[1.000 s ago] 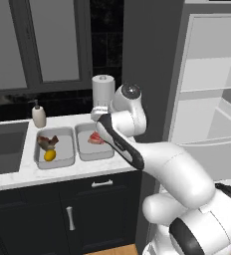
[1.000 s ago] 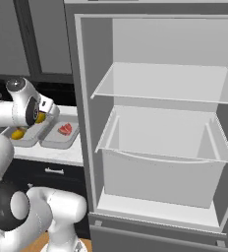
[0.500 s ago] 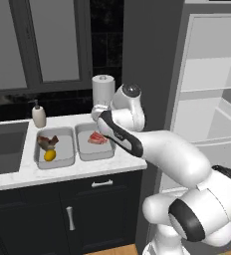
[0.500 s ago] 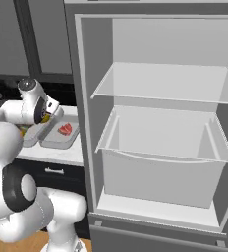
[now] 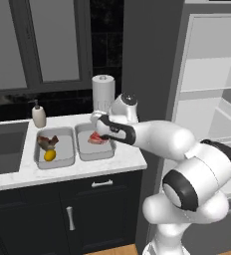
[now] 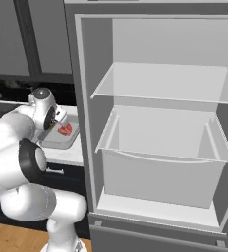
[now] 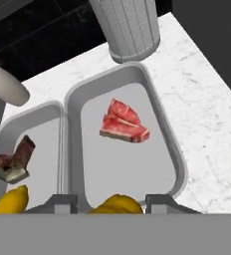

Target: Place one lemon and one steak in each tupperware on the nearby counter, to pack two identical lunches.

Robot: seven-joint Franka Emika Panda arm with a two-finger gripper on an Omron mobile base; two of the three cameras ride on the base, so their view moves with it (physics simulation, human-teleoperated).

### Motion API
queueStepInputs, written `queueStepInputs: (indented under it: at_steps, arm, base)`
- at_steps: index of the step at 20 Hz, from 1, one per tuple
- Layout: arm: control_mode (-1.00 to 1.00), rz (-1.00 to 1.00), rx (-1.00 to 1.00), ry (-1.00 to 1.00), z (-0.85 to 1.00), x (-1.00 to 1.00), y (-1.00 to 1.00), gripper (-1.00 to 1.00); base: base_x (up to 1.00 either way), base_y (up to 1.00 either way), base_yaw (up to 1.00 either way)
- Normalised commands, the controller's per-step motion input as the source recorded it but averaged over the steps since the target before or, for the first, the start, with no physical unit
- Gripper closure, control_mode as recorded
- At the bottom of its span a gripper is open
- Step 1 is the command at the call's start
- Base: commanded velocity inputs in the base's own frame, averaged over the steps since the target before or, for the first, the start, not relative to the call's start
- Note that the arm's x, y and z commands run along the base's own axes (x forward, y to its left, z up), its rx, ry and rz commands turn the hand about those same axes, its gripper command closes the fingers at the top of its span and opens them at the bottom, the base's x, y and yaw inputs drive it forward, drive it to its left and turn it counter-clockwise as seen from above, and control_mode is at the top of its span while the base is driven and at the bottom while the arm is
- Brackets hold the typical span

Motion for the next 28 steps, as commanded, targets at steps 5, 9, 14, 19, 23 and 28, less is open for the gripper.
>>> queueStepInputs:
  at_steps: [5,9,14,19,23,28]
  arm:
    - [-1.0,-0.08,-0.08,0.06,-0.3,0.25,0.34,1.0]
    - [-1.0,-0.02,-0.04,0.03,-0.13,0.33,0.1,1.0]
    - [-1.0,0.0,0.0,0.07,-0.1,0.48,0.0,1.0]
    - [-1.0,0.0,0.0,0.13,-0.19,0.7,0.0,1.0]
    - [-1.0,0.0,0.0,0.14,-0.31,0.63,0.03,1.0]
    - [-1.0,0.0,-0.01,0.04,-0.21,0.09,0.45,1.0]
  base:
    - [0.0,0.0,0.0]
    - [0.0,0.0,0.0]
    - [0.0,0.0,0.0]
    - [0.0,0.0,0.0]
    - [0.0,0.0,0.0]
    - [0.0,0.0,0.0]
